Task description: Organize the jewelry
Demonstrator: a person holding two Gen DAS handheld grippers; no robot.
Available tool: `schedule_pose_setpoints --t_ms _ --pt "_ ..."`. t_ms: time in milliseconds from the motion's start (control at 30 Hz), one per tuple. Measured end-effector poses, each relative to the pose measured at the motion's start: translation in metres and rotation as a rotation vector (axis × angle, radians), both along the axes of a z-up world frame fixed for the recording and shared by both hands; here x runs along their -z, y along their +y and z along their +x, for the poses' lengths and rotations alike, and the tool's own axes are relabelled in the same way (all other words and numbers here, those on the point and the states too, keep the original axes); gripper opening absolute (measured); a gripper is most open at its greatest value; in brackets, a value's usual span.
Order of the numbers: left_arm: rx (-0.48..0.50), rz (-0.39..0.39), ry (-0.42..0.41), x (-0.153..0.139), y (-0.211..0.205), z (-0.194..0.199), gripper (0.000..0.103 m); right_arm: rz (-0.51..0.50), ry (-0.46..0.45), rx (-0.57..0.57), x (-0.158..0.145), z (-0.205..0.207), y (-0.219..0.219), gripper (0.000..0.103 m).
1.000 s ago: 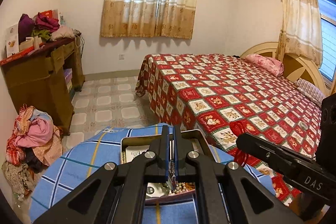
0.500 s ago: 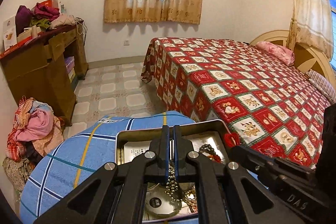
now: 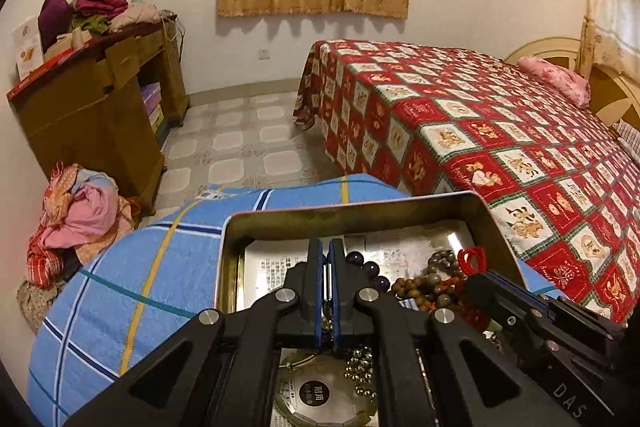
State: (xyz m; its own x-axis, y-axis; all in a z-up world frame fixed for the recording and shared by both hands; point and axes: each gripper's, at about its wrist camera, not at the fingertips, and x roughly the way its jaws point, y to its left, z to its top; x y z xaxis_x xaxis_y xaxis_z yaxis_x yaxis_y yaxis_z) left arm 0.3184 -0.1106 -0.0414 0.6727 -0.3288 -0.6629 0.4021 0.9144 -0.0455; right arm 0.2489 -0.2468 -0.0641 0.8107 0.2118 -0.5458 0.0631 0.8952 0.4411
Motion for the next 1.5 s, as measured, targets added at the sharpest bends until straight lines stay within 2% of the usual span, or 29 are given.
schedule_pose_setpoints --t_ms 367,400,433,467,500,533,567,600,633,700,800,1067,1267,1367,1500 --pt "-0.051 0.072 0.029 0.020 -0.002 0.008 0.004 -0.049 -0.014 0.018 0.001 -0.001 0.001 0.016" --pt "-0.056 0.076 0.028 0.019 -0.002 0.008 0.005 -0.044 -0.021 0.023 0.000 -0.003 0.000 0.022" --pt "-0.061 0.078 0.027 0.018 -0.002 0.007 0.007 -0.033 -0.038 0.033 -0.002 -0.006 -0.002 0.036" --pt "-0.067 0.075 0.028 0.016 -0.001 0.007 0.010 -0.021 -0.058 0.033 -0.004 -0.008 -0.004 0.043" --pt "-0.067 0.070 0.032 0.014 0.000 0.006 0.020 -0.010 -0.086 0.041 -0.007 -0.013 -0.005 0.058" --pt "-0.067 0.063 0.038 0.011 0.001 0.005 0.030 -0.013 -0.106 0.050 -0.010 -0.016 -0.005 0.068" --pt "-0.079 0.060 0.034 0.008 0.002 0.003 0.056 -0.021 -0.121 0.060 -0.013 -0.019 -0.005 0.068" --pt "-0.094 0.059 0.022 0.005 0.003 0.001 0.077 -0.031 -0.135 0.071 -0.016 -0.022 -0.005 0.068" --pt "-0.105 0.053 0.000 0.001 0.005 -0.003 0.080 -0.036 -0.156 0.084 -0.019 -0.026 -0.005 0.068" --pt "-0.092 0.038 -0.037 -0.011 0.006 -0.013 0.080 -0.035 -0.192 0.109 -0.024 -0.032 -0.008 0.069" --pt "-0.103 0.065 -0.039 -0.016 0.009 -0.023 0.080 -0.070 -0.205 0.163 -0.026 -0.039 -0.007 0.081" --pt "-0.153 0.090 0.016 0.000 0.030 -0.068 0.080 -0.077 -0.103 0.194 -0.021 -0.071 -0.001 0.084" --pt "-0.190 0.138 0.017 0.004 0.040 -0.107 0.080 -0.095 -0.043 0.232 -0.024 -0.108 0.004 0.090" --pt "-0.198 0.159 0.024 0.006 0.046 -0.124 0.080 -0.109 -0.004 0.214 -0.024 -0.121 0.009 0.093" --pt "-0.211 0.162 0.042 0.009 0.053 -0.145 0.080 -0.148 0.002 0.196 -0.026 -0.140 0.017 0.093"
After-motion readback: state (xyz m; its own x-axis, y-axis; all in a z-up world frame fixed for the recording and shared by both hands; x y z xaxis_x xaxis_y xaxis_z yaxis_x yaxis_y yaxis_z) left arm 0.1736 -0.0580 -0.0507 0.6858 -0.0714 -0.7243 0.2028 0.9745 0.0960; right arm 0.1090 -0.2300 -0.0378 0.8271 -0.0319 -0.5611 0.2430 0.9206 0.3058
